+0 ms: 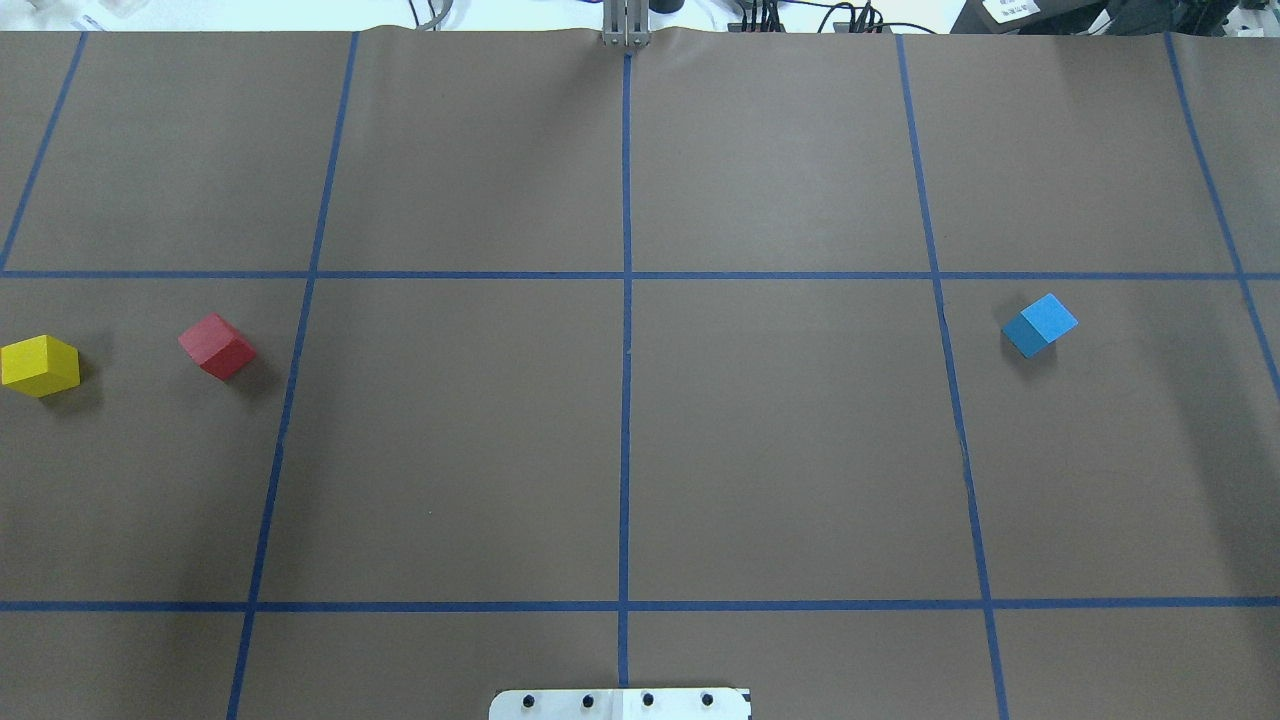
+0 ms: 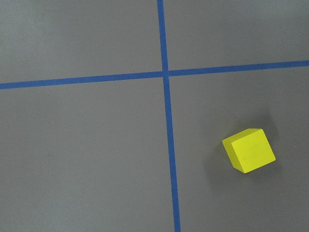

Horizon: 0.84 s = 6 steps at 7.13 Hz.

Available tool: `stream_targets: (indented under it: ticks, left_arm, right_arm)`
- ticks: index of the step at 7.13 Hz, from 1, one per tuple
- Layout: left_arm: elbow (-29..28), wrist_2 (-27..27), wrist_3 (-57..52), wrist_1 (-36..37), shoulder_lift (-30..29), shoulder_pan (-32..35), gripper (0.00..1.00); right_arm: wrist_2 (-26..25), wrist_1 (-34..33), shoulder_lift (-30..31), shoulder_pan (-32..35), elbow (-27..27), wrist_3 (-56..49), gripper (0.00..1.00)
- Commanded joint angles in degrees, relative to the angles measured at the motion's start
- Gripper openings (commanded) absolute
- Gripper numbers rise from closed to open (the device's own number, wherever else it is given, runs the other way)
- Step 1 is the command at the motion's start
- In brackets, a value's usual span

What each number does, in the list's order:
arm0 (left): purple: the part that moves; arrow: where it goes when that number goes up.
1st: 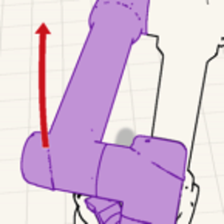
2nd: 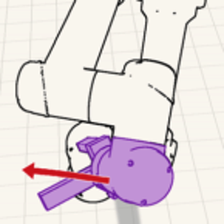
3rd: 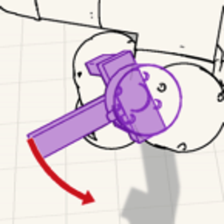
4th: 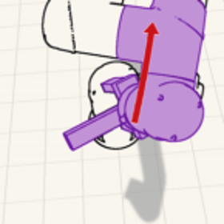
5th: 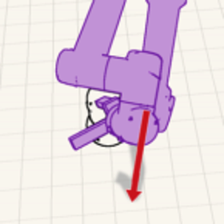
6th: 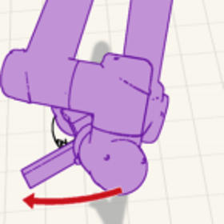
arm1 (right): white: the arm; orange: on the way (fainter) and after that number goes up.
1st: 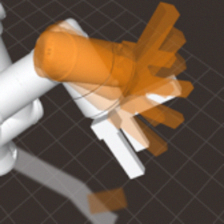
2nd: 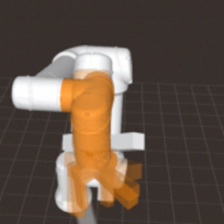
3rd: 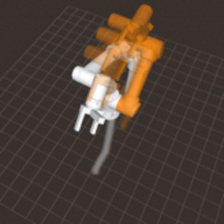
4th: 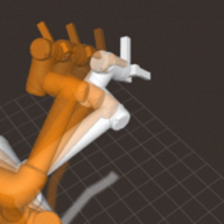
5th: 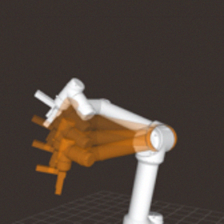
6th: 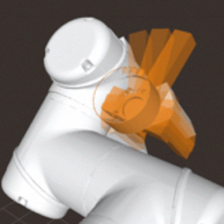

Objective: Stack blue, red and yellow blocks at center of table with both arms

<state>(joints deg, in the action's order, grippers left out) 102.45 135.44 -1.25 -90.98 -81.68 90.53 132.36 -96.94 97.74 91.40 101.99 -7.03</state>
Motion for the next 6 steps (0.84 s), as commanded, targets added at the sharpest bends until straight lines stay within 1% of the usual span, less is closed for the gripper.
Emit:
stream_targets:
  ticks: [1,3,4,6]
  left_arm:
    - [0.1,0.0,0.1,-0.2,-0.1,0.0,1.0]
    - [0.4,-0.2,0.0,-0.1,-0.5,0.0,1.0]
    - [0.5,-0.4,0.1,-0.7,-0.7,0.0,1.0]
    - [-0.1,-0.4,0.3,-4.1,-0.6,0.1,1.0]
  right_arm:
    - [0.0,0.0,0.0,0.0,0.0,0.0,0.99]
    - [0.0,0.0,-0.1,0.0,0.5,0.0,0.99]
    - [0.1,0.0,-0.1,0.0,1.7,0.0,0.99]
    - [0.0,0.3,-1.1,-0.1,3.4,0.5,0.99]
